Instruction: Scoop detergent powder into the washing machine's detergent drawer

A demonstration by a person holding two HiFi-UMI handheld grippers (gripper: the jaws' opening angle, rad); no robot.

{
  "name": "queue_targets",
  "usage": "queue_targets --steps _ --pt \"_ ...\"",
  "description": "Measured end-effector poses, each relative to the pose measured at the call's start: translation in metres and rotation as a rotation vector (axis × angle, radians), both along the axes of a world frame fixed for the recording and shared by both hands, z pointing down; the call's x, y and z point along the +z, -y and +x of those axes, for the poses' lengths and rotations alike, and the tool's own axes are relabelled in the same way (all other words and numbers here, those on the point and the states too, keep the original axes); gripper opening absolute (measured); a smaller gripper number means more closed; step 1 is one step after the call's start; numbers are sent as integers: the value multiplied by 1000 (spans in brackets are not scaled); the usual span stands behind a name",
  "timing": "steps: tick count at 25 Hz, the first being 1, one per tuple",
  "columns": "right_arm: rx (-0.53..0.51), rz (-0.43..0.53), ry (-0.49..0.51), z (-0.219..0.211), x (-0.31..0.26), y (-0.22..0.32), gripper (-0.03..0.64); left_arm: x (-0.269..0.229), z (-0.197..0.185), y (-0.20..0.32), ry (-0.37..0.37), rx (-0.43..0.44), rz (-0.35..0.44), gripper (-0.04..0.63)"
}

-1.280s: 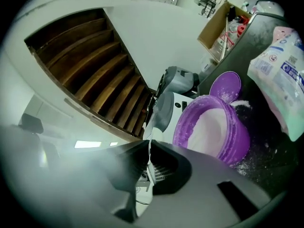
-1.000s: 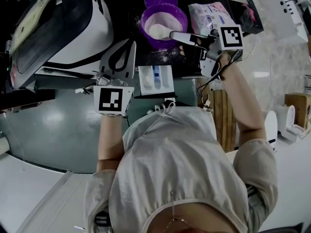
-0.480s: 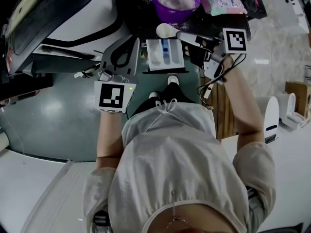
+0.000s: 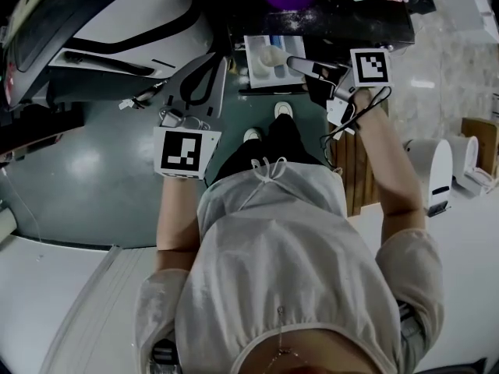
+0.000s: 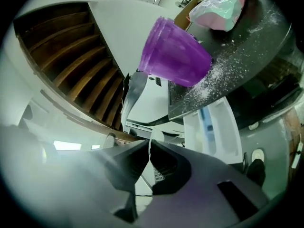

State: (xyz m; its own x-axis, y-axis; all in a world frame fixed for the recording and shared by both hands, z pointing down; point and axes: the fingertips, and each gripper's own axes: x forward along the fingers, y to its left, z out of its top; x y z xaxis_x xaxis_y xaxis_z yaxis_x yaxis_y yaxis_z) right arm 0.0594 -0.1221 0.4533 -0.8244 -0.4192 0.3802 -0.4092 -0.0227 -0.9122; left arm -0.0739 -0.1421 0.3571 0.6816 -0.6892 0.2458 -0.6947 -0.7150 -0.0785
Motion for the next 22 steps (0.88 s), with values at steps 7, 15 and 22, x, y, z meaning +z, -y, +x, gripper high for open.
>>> queue_targets --steps 7,15,22 --pt "-31 -31 -125 -9 47 -8 12 26 -4 -8 -9 8 -42 22" --pt "-110 81 -357 -7 80 17 12 48 -4 -9 -17 6 -80 21" --pt "-204 177 -531 -15 93 34 12 60 -11 -7 -26 -11 -97 22"
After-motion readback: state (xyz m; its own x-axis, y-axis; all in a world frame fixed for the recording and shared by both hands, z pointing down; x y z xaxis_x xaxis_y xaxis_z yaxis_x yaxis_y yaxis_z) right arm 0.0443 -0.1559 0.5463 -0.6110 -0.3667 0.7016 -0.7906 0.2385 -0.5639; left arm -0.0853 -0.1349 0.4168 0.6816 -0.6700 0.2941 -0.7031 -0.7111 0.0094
